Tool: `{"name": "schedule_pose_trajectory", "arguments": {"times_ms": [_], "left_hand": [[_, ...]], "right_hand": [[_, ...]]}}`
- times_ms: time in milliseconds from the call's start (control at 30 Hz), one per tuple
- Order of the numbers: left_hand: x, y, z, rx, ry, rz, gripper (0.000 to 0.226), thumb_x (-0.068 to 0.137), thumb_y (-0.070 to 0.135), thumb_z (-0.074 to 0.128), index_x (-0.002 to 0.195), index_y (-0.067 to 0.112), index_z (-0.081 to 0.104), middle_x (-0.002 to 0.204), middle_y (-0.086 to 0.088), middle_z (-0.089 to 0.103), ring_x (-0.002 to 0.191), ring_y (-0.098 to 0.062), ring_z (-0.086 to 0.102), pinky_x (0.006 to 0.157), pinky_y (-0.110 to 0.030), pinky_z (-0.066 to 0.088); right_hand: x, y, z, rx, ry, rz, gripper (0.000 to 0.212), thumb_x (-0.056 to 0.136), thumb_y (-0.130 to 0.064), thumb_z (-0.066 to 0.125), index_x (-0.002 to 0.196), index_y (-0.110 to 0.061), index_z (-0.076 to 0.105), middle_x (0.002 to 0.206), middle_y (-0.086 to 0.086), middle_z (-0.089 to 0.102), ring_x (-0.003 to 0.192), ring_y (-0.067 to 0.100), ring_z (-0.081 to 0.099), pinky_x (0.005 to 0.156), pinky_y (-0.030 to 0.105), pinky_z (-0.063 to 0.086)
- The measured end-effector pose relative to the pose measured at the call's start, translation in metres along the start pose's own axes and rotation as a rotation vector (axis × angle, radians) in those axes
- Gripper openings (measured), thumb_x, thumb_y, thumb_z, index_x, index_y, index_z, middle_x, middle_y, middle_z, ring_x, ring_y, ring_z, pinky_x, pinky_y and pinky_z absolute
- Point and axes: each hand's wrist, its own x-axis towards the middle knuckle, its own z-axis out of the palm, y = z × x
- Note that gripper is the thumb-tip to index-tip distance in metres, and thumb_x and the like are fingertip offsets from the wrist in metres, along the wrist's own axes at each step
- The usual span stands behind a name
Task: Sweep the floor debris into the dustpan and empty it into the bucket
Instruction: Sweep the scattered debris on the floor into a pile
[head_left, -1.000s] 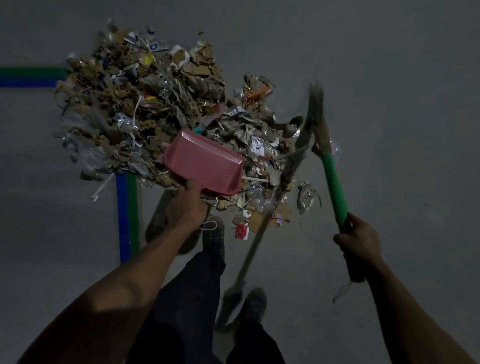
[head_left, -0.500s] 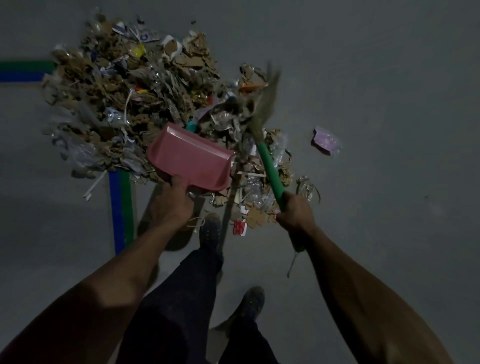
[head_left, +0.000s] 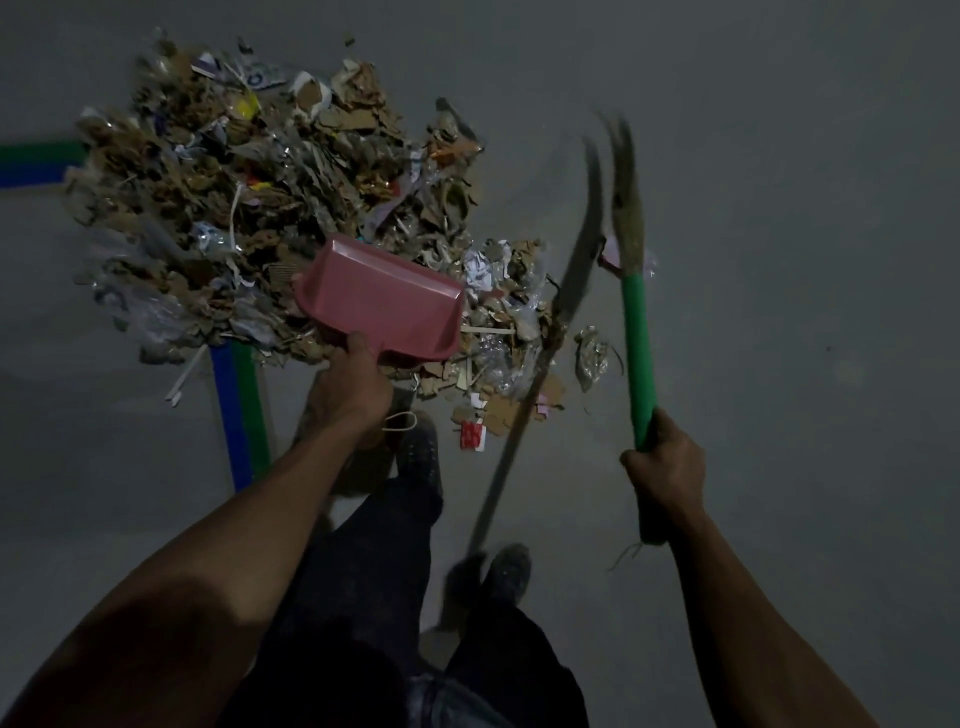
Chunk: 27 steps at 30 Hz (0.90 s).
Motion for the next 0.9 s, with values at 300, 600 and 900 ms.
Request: {"name": "schedule_pose_trajectory", "arguments": {"times_ms": [300,600,900], "left_hand": [[0.013,-0.002,0.004,0.024,0.007,0.061,0.031,0.096,0.019,0.039,0.127,0.017,0.036,0.120,-0.017,0.050,0.101,-0.039,0.054,0.084,-0.050,0.046],[0.009,-0.030,0.009,0.006,0.031,0.074,0.026,0.094,0.015,0.042,0.120,0.015,0.040,0.110,-0.016,0.052,0.090,-0.036,0.057,0.083,-0.052,0.050],[-0.067,-0.058,0.015,0.003,0.135,0.071,0.024,0.091,0.015,0.046,0.114,0.019,0.041,0.101,-0.012,0.053,0.084,-0.031,0.057,0.075,-0.047,0.052]], "right_hand": [[0.063,0.012,0.004,0.138,-0.111,0.339,0.027,0.072,-0.004,0.067,0.099,-0.001,0.064,0.071,0.015,0.067,0.059,0.029,0.066,0.067,0.042,0.060],[0.020,-0.044,0.071,-0.155,-0.317,-0.065,0.032,0.077,-0.007,0.067,0.108,-0.010,0.058,0.093,0.008,0.061,0.080,0.025,0.060,0.067,0.033,0.051],[-0.068,-0.026,0.065,0.002,-0.278,-0.239,0.034,0.069,-0.003,0.063,0.102,-0.011,0.056,0.086,0.011,0.061,0.074,0.030,0.058,0.057,0.031,0.043]]}}
